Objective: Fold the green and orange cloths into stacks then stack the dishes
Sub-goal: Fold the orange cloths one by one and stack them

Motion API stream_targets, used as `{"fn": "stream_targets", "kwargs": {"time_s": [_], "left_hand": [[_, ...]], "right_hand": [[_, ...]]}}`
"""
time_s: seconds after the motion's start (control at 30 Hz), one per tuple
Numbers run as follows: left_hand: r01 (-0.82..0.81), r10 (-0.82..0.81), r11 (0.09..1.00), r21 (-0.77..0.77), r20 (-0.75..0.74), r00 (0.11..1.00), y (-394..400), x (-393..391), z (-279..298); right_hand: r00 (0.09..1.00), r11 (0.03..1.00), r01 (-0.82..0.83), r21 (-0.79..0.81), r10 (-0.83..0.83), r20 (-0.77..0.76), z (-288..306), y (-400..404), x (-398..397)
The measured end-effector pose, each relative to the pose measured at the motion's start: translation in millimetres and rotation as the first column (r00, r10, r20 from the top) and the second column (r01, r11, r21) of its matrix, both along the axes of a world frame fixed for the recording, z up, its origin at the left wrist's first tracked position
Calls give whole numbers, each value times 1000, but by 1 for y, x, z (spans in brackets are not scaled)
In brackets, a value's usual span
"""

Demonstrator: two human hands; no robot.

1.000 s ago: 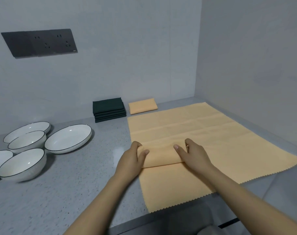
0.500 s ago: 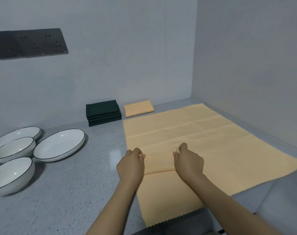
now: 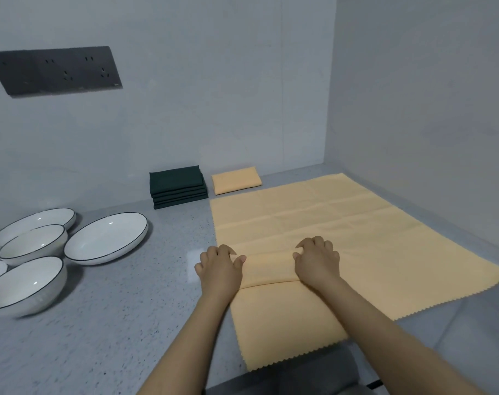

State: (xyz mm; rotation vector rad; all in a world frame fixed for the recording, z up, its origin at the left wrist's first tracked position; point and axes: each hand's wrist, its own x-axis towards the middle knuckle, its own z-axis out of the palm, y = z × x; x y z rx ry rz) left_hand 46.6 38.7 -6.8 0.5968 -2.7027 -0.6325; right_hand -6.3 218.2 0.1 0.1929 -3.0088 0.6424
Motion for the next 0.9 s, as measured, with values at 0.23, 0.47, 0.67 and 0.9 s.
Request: {"fn": "stream_targets", "kwargs": {"time_s": [0.23,0.47,0.67,0.9], "left_hand": [[129,-48,924,359,-225,973,-4,17,13],[165,139,759,629,-404,904,-24,18,63],[302,41,696,652,-456,889,-37,1,101],[343,-95,761,551,-428,899,-59,-38,98]], "right_hand": [[994,965,-63,-255,84,69,23,5,3],[985,709,-172,-684,147,-95,60,1,3],[978,644,-207,-736,111,-178,89,-25,-25],[975,651,-195,-733,50,-216,93,-53,-78]]}}
